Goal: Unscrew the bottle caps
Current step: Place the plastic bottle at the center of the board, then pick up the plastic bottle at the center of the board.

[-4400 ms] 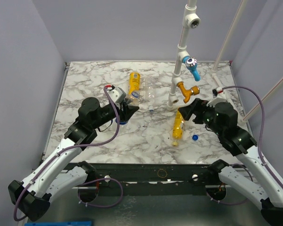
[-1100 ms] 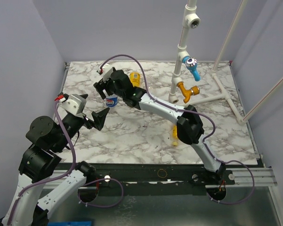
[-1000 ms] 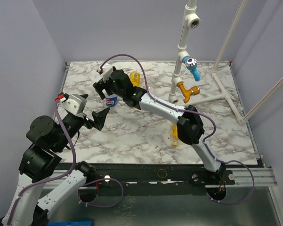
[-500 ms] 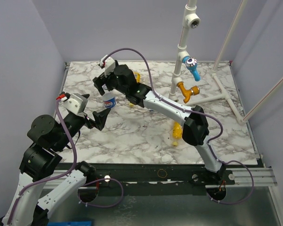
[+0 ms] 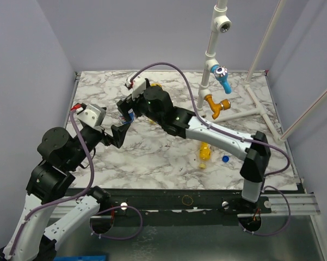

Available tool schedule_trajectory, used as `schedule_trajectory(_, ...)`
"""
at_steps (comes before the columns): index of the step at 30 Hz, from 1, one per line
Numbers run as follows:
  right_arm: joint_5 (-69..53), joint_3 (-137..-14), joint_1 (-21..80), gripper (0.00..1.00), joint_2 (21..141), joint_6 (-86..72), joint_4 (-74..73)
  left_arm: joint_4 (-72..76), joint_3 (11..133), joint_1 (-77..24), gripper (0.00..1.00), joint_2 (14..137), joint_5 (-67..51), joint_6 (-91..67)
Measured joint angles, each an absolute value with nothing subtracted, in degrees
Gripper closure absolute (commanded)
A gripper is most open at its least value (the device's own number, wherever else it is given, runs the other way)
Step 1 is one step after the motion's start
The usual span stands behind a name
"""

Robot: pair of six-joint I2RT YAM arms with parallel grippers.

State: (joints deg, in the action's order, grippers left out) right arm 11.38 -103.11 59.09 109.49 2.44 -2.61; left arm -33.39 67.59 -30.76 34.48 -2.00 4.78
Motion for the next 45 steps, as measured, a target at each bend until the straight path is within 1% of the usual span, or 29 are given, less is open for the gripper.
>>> schedule_trajectory(6,17.7,-86.6,64.9,0.0,94.6,-0.5,-3.2,-32.4,67.3,-30.8,0.05,38.0,-2.0,4.5)
schedule_trajectory(9,25.3,-78.9,68.2,0.0,88.8,-4.3,-5.4,-32.7,67.2,-31.9,0.05,41.0,-7.4,3.2)
schedule_trajectory(11,29.9,-75.4,69.6,0.0,85.8,-7.6,-8.2,-33.2,67.0,-32.6,0.08,43.9,-11.8,2.4)
schedule_trajectory(14,38.3,-71.3,72.1,0.05,81.3,-13.3,-15.2,-33.1,67.1,-33.4,0.1,48.4,-18.3,1.0)
schedule_trajectory(15,41.3,-70.5,73.3,0.08,80.1,-15.4,-18.3,-33.1,67.1,-33.8,0.11,50.4,-21.0,0.2)
schedule_trajectory(17,47.4,-69.8,75.8,0.1,78.5,-19.7,-24.5,-32.9,67.1,-34.5,0.11,53.7,-26.2,-1.8)
schedule_trajectory(21,59.3,-69.8,82.5,0.11,76.6,-31.2,-38.5,-31.1,66.5,-36.1,0.12,58.9,-35.9,-5.6)
schedule_trajectory(23,63.5,-70.1,85.9,0.11,76.1,-38.0,-47.0,-29.1,65.8,-37.5,0.12,61.1,-40.4,-6.7)
schedule_trajectory(25,64.9,-70.7,88.5,0.09,75.8,-45.4,-56.5,-25.9,64.9,-39.3,0.13,64.0,-45.6,-6.7)
schedule_trajectory(28,64.8,-71.1,89.5,0.06,75.7,-55.3,-67.0,-23.0,65.5,-41.0,0.14,69.0,-49.2,-7.6)
schedule_trajectory(31,64.1,-71.3,89.5,0.05,75.7,-66.0,-74.8,-21.3,67.2,-41.4,0.09,73.1,-51.5,-9.0)
schedule_trajectory(33,63.8,-71.4,89.6,0.04,75.7,-70.1,-76.2,-19.2,66.5,-41.4,0.07,72.9,-51.5,-10.1)
schedule_trajectory(37,63.7,-72.2,91.9,0.01,74.8,-71.2,-74.1,-10.2,60.6,-41.4,0.04,66.4,-51.4,-11.2)
schedule_trajectory(39,63.9,-72.2,93.2,0.01,73.4,-68.8,-71.5,-5.4,57.1,-41.4,0.03,61.1,-51.2,-10.5)
schedule_trajectory(41,64.5,-72.1,94.4,0.0,70.7,-62.8,-68.4,-3.2,55.1,-40.9,0.02,56.8,-51.1,-9.2)
schedule_trajectory(42,65.2,-72.0,95.6,0.0,68.0,-59.5,-66.6,-3.3,54.0,-39.3,0.02,53.7,-47.4,-5.6)
schedule_trajectory(43,65.9,-72.1,97.7,0.0,64.4,-55.8,-63.6,-3.8,52.9,-35.7,0.01,51.8,-43.8,-2.9)
schedule_trajectory(45,67.0,-73.1,100.9,0.0,58.2,-49.9,-58.6,-5.5,51.6,-30.5,0.01,50.3,-37.6,-0.6)
